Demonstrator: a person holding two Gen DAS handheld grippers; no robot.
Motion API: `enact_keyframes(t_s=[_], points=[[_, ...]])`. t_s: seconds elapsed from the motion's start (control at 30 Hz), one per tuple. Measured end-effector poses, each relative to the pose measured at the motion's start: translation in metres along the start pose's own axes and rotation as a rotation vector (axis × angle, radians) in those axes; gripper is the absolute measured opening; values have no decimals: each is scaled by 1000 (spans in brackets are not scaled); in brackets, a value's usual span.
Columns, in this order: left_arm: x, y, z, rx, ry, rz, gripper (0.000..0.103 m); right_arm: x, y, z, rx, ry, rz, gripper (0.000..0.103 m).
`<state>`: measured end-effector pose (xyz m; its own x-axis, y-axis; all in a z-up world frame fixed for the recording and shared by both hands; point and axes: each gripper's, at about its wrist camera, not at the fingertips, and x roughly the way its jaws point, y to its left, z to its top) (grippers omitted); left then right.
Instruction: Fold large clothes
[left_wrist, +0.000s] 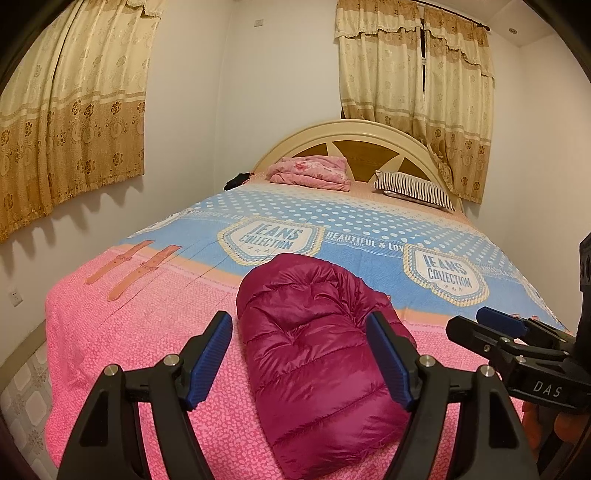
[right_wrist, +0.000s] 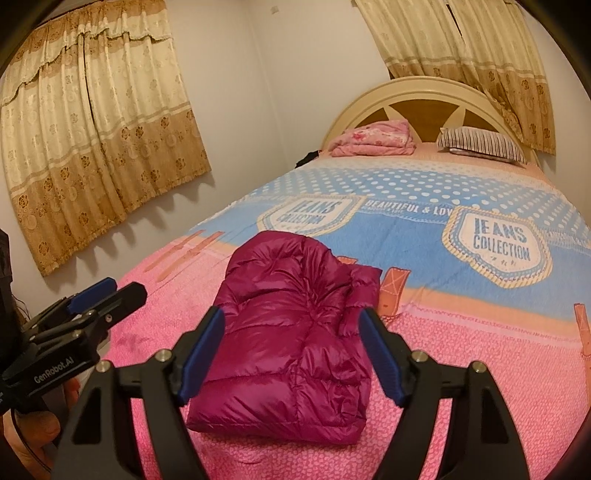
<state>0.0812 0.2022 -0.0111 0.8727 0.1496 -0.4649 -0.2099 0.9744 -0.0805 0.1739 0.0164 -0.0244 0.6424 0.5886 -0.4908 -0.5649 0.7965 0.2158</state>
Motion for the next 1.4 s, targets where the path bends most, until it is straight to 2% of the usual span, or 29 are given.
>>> enact_keyframes(t_s=[0.5,0.8,0.9,1.1,1.2,1.27,1.4], points=[[3,-2,-2,4,10,15,75,3,2,-2,-2,12,0,78],[3,-4,-4,25,-17,74,76,8,1,-5,-6,23,-9,78],[5,-5,-3,27,-13,114,76,8,0,-6,-7,23,-8,78],[8,1,-3,-23,4,62,76,10,-1,-8,-13,25,-8,78],[11,4,-3,-47,17,62,80,12,0,-10,-16,30,-7,78],[11,4,-5,-52,13,74,88,13,0,-11,-19,33,-6,78],[9,2,-7,-39,-5,97,90,14,1,-14,-22,38,-3,78]])
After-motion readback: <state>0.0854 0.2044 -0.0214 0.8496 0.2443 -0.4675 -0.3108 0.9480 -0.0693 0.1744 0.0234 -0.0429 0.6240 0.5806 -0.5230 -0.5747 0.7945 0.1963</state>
